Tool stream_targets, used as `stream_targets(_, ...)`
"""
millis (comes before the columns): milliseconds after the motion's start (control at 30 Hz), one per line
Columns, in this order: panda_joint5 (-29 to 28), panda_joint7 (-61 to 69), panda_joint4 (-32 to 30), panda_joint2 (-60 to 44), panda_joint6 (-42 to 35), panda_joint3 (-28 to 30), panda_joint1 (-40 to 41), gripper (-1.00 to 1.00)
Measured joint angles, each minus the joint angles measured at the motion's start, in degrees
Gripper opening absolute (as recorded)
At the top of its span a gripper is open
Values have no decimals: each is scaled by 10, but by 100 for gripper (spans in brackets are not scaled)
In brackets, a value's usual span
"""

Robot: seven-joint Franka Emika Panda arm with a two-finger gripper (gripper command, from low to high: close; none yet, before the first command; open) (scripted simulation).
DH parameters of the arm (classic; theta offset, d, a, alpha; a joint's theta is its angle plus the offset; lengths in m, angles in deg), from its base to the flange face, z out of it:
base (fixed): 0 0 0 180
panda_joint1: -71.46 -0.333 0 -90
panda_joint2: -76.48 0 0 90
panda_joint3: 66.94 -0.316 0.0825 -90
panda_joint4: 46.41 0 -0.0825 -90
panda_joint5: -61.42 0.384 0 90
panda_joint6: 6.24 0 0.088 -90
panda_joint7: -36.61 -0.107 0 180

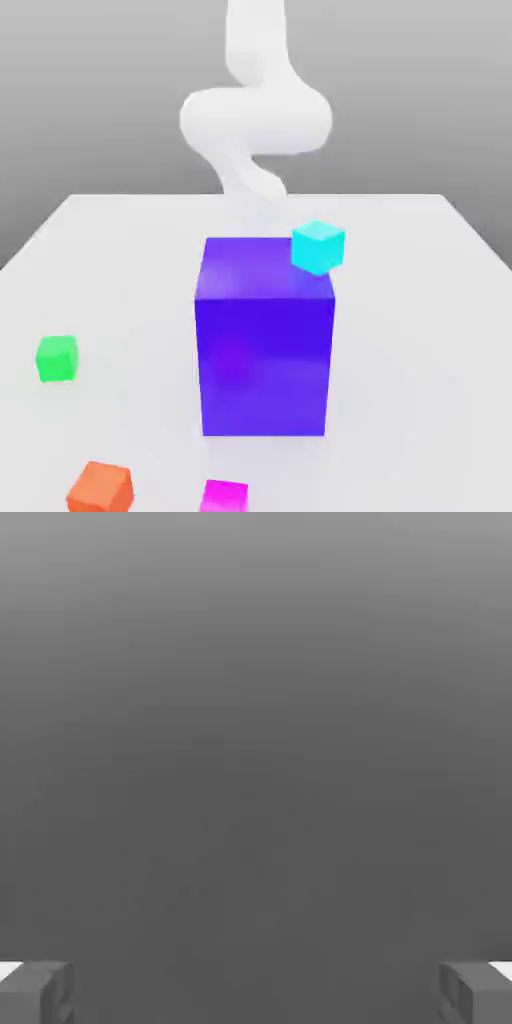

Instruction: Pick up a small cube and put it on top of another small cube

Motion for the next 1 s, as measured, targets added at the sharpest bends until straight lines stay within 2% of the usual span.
stream_targets(300,52,220,-4,-146,39,100,-99,0)
stream_targets(567,120,427,-6,-277,70,164,-159,0)
stream_targets(733,163,558,-8,-360,90,186,-179,0)
stream_targets(1000,201,744,-12,-484,126,182,-173,0)
